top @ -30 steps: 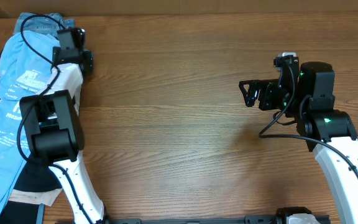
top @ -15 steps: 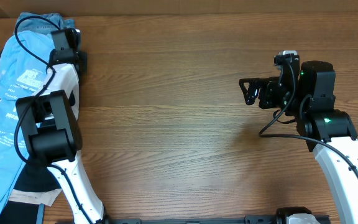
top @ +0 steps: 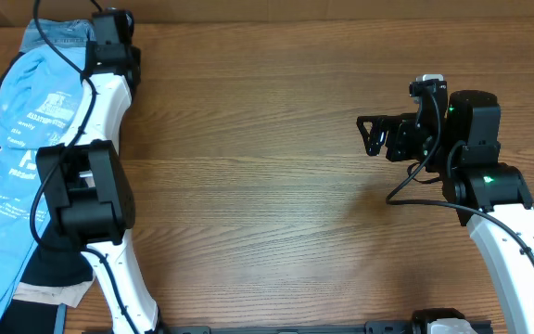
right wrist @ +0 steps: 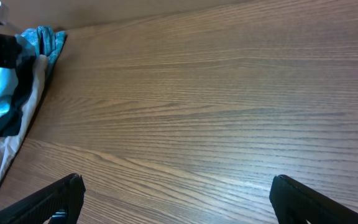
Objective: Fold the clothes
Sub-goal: 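Lift the blue t-shirt off the pile with the left gripper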
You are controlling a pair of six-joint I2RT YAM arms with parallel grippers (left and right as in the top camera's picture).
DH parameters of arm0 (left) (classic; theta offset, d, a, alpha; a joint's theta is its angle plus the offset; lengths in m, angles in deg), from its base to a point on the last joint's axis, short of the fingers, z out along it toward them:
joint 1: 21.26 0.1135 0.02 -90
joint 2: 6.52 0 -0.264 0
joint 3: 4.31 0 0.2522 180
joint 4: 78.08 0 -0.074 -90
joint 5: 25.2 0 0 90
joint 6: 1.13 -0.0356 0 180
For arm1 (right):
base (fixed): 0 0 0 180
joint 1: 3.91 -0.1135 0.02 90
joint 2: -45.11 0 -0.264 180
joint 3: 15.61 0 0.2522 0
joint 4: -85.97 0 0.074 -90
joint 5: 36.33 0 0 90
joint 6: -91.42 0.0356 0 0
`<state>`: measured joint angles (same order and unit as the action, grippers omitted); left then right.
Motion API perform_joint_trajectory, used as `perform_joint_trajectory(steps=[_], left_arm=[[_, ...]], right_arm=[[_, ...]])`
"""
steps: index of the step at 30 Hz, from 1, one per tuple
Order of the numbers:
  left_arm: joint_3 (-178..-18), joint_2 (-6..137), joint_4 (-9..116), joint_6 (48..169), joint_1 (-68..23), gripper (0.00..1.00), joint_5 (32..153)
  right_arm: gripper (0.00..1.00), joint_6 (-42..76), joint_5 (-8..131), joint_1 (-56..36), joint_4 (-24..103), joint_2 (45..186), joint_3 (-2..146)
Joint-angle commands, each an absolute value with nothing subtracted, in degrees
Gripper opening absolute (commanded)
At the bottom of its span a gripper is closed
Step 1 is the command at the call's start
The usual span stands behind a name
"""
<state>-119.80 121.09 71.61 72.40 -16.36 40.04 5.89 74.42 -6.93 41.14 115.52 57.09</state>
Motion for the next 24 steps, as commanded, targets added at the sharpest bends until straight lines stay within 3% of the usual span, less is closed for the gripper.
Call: perform_joint_trajectory(steps=[1,10,17,24], left_arm=[[-121.00,119.58,69.99,73.43,-16.53,0.04,40.85],[-132.68,111.28,55.78,76.29,-23.33,0.04,50.67],[-145.11,103.39,48.07,77.75,-37.29,0.04,58.71],[-151.84,99.15,48.48,77.49,-52.35,0.04,56.31]], right_arm=[[0.99,5.89,74.77,-6.82,41.29,115.39,58.88],[0.96,5.87,74.77,-6.82,40.11,113.29,64.83],[0.96,5.85,68.74,-6.71,29.16,110.01,76.50],[0.96,6.11,61.75,-6.69,18.67,105.73,82.51]])
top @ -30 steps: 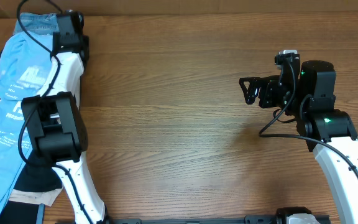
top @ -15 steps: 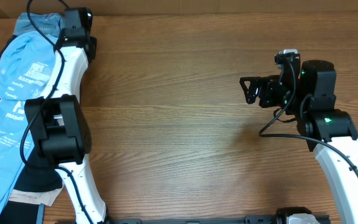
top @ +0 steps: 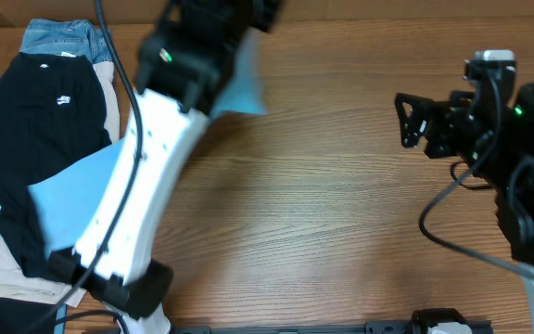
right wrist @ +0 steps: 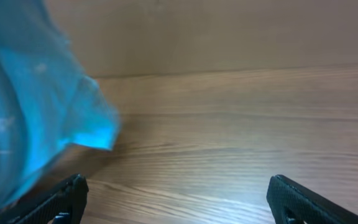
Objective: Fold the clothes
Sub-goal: 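Lift the blue t-shirt off the pile with the left gripper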
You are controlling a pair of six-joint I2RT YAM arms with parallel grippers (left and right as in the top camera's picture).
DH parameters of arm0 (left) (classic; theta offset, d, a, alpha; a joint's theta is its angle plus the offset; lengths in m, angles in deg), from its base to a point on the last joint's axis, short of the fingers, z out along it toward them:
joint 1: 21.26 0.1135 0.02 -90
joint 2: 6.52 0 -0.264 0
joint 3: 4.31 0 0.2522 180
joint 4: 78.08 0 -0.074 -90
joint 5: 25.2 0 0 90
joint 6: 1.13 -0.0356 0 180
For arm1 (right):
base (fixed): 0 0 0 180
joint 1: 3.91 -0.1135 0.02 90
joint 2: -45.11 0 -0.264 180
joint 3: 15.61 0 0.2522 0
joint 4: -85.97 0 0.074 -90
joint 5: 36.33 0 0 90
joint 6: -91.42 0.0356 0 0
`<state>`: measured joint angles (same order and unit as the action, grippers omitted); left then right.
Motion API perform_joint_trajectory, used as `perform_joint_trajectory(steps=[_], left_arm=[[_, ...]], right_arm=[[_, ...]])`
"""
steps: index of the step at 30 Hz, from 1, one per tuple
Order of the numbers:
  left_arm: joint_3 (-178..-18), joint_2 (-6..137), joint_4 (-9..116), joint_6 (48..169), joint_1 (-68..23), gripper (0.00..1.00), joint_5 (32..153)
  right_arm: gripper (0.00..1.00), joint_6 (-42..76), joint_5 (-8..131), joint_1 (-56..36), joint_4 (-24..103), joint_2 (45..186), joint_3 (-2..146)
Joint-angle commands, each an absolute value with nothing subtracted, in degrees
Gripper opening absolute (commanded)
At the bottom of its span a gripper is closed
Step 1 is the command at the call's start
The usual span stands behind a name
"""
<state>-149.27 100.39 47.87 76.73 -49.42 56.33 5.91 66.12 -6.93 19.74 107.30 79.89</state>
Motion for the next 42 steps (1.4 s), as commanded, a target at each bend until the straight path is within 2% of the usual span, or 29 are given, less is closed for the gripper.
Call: perform_joint_trajectory(steps=[1,7,13,19,24,31,38,42], left_arm=[[-153.46,98.51,49.05,77.49,-54.74,0.04,53.49],[-155.10,97.42,49.03,79.28,-56.13,0.04,52.66],[-155.10,96.41,49.62,81.45,-56.13,0.04,52.87],[-155.10,96.04,49.38,81.64,-56.13,0.04,53.81],[-155.12,95.78,48.28,81.62,-56.13,0.04,54.36],[-155.10,94.23,46.16,81.62,-56.16,0.04,54.36],[-155.12,92.52,45.75,81.60,-56.11,0.04,54.43],[-155.10,92.52,45.07,81.62,-56.11,0.04,57.75]], right_arm=[[0.97,6.13,61.07,-6.34,17.40,104.33,83.47],[1.00,5.96,62.38,-4.44,15.46,101.25,83.89],[1.00,2.33,69.94,-4.16,13.58,103.08,83.86],[1.00,-5.28,81.00,-4.16,13.55,109.71,83.71],[0.95,-10.96,85.81,-4.16,14.98,118.64,83.71],[0.95,-17.80,93.18,-4.14,20.13,127.41,83.71],[0.95,-28.97,108.72,-4.16,20.46,132.52,83.71],[0.92,-30.41,112.63,-5.16,21.71,134.14,83.71]])
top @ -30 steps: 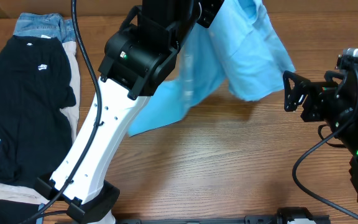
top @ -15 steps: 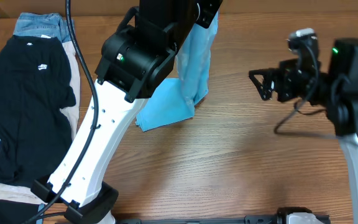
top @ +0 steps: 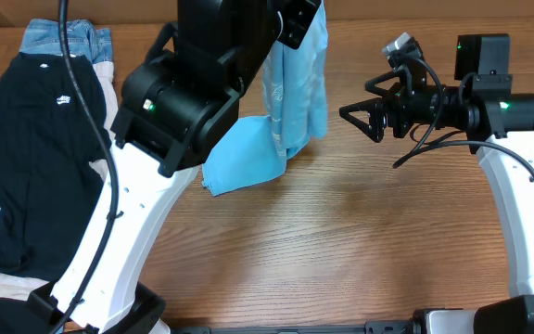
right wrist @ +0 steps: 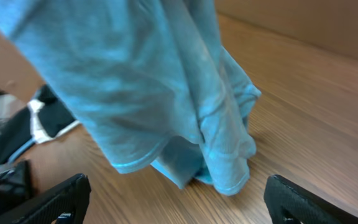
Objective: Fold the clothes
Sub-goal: 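Lift the blue t-shirt off the pile with the left gripper, then grasp the hanging t-shirt with the right gripper and lay it down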
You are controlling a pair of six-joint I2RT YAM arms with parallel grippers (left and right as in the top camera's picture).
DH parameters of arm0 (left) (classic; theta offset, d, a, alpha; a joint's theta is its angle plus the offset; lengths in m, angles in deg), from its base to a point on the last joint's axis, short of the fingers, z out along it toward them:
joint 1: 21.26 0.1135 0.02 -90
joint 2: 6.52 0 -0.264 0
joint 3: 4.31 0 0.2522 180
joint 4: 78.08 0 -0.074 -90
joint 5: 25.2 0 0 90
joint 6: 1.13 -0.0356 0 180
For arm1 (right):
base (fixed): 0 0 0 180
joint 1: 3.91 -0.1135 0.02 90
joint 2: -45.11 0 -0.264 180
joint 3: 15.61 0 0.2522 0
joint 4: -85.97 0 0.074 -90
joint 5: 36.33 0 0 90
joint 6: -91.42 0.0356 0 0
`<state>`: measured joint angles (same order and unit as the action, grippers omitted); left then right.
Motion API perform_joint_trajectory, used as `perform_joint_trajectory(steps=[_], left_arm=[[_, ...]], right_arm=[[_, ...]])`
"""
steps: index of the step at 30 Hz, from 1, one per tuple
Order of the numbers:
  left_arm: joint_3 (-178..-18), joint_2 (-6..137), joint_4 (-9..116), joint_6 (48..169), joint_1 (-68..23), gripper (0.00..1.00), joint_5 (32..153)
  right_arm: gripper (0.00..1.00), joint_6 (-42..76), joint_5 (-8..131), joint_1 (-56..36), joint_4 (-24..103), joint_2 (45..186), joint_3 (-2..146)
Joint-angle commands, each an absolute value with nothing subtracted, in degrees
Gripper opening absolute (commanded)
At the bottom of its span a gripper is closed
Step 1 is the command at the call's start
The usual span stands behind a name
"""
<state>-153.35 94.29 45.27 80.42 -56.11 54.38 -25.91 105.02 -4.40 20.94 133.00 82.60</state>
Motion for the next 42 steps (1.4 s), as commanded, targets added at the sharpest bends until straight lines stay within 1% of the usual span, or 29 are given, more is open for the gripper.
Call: perform_joint_trajectory(steps=[1,7,13,19,23,27,35,37,38,39,40,41,42], left_arm=[[-155.12,92.52,44.83,81.62,-56.11,0.04,58.54],[-155.12,92.33,44.46,81.60,-56.11,0.04,59.10],[-155.10,91.21,44.66,81.14,-55.74,0.04,58.84],[-155.10,88.96,44.72,81.12,-55.68,0.04,58.84],[-155.10,87.93,44.81,81.12,-55.68,0.04,58.86],[-155.10,87.87,44.81,80.03,-55.65,0.04,58.84],[-155.10,87.85,44.98,80.01,-55.57,0.04,59.56],[-155.10,87.85,44.94,80.14,-55.57,0.04,60.48],[-155.10,87.85,44.96,80.16,-55.57,0.04,60.50],[-155.10,87.85,44.98,80.11,-55.57,0.04,60.39],[-155.10,87.85,44.98,80.11,-55.57,0.05,60.39],[-155.10,87.85,44.90,80.11,-55.57,0.04,60.39],[-155.10,87.85,44.74,80.11,-55.52,0.05,60.35]], right_arm=[[0.92,-30.37,112.48,-5.40,22.08,134.56,83.71],[0.91,-30.63,111.54,-5.45,22.47,135.82,83.67],[0.88,-36.12,111.06,-5.45,19.65,138.58,83.62],[0.88,-36.58,110.58,-5.47,19.87,142.93,83.62],[0.88,-36.62,112.11,-6.56,19.85,145.31,83.62],[0.88,-40.60,116.37,-7.98,18.54,145.97,83.60],[0.87,-40.62,116.35,-11.09,20.31,147.17,83.60],[0.82,-40.64,116.32,-11.92,21.03,147.58,83.60],[0.75,-40.64,116.28,-12.22,21.42,147.80,83.60],[0.60,-40.62,116.06,-12.44,21.97,147.93,83.60],[0.38,-40.60,115.30,-12.48,22.43,148.00,83.60],[0.24,-40.58,114.40,-12.48,22.69,148.00,83.62],[0.16,-40.53,113.09,-12.48,22.89,148.00,83.62]])
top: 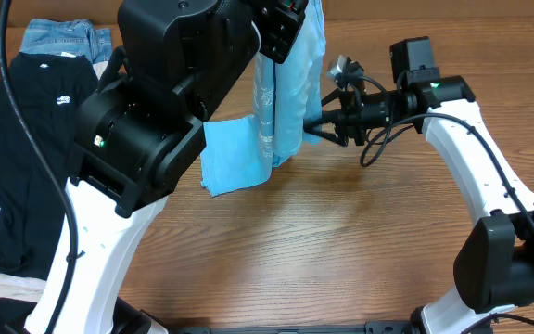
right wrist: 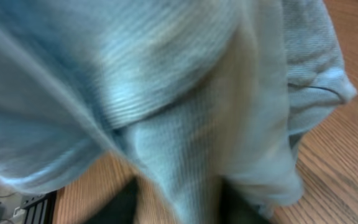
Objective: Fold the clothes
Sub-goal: 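Grasp the hanging t-shirt with the right gripper and lay it down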
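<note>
A light blue shirt [top: 290, 102] hangs in a long bunch from my left gripper [top: 290, 17], which is raised at the top middle and shut on its upper end. The shirt's lower corner lies spread on the table [top: 341, 250]. My right gripper [top: 315, 128] has reached in from the right to the hanging bunch. In the right wrist view the blue cloth [right wrist: 185, 112] fills the frame and runs down between the dark fingers [right wrist: 122, 208], which stand close on either side of it. The view is blurred.
A pile of clothes lies at the far left: a black shirt [top: 26, 139] on top, jeans [top: 58, 37] at the back, pale cloth under it. The big left arm [top: 156, 139] crosses the left half of the table.
My right gripper has moved left from beside the hanging shirt into it, and its fingers now stand much closer with cloth between them. The left gripper still holds the shirt up.
The blue shirt lay on the pile at the left with my left gripper at its top end. Then it was swung up off the pile, then hung over the table's middle. My right gripper, open at the right, has come to it and shut on it.
</note>
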You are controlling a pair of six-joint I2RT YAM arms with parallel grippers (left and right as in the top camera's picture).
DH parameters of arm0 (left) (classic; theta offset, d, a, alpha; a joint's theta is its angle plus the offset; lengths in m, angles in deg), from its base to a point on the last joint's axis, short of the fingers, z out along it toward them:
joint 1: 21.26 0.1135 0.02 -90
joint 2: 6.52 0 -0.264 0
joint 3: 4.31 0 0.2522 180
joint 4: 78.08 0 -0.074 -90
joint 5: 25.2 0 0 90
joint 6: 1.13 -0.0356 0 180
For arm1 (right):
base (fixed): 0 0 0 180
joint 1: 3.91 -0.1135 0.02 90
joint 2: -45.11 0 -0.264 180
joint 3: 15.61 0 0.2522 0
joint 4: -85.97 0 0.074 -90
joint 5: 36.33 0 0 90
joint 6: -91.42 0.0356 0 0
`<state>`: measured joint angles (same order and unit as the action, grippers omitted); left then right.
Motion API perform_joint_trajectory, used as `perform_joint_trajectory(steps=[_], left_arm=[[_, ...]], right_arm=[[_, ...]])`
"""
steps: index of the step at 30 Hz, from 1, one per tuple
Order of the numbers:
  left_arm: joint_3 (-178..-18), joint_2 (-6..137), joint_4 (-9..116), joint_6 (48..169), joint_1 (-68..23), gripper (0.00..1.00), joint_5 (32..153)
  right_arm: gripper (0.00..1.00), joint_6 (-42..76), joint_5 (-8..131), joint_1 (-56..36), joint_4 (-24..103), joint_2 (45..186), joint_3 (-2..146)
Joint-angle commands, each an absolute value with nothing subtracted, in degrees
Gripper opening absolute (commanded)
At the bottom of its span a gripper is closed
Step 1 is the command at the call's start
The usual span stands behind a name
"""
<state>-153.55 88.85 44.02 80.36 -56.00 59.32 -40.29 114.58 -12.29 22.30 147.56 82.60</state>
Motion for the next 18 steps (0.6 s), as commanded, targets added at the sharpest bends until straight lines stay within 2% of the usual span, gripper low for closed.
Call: perform_joint_trajectory(steps=[1,5,11,18], left_arm=[[-155.10,87.85,44.55,80.11,-55.37,0.04,60.37],[-155.10,87.85,42.67,80.11,-54.85,0.04,60.33],[-155.10,87.87,36.42,82.76,-52.40,0.04,60.39],[-155.06,89.46,27.24,84.51,-48.64,0.05,60.42]], right_arm=[[0.10,-40.07,111.47,-12.29,23.15,148.00,83.62],[0.04,-34.28,105.40,-10.01,24.44,147.82,84.06],[0.04,-27.50,104.17,-3.96,20.83,144.72,89.20],[0.04,-9.43,95.36,0.37,15.81,137.68,96.96]])
